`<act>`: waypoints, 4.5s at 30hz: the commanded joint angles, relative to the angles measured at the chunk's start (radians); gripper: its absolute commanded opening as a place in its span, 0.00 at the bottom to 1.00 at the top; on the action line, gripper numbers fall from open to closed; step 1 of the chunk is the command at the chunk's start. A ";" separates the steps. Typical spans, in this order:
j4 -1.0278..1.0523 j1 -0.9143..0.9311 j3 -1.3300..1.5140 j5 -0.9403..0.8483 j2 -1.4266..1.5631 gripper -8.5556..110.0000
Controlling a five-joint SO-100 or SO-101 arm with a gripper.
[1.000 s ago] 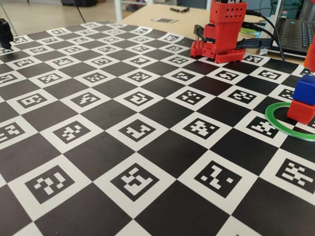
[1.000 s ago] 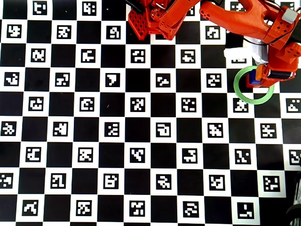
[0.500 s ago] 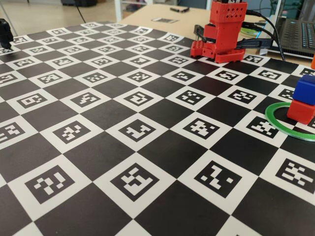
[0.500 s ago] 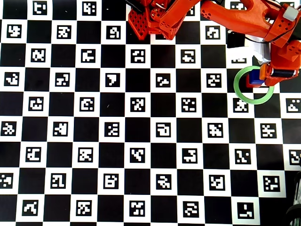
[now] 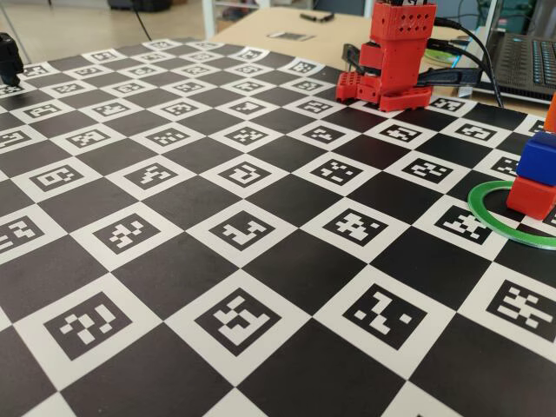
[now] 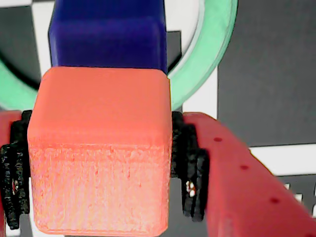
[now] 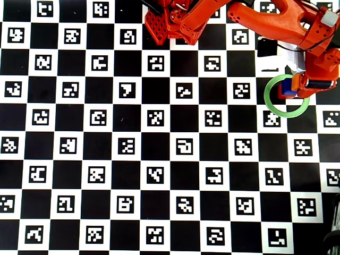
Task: Grab the red cube then put it in the green circle then put the blue cube on top and finally the orange cube on top
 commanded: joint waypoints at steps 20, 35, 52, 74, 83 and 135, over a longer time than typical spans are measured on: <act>-0.026 -0.003 0.020 -0.011 0.025 0.16; -0.037 -0.005 0.025 -0.023 0.028 0.18; 0.040 -0.026 -0.048 -0.018 0.078 0.41; 0.239 0.330 -0.083 -0.373 0.472 0.44; 0.118 0.804 0.225 -0.830 0.583 0.43; -0.839 1.180 1.942 -2.579 1.871 0.02</act>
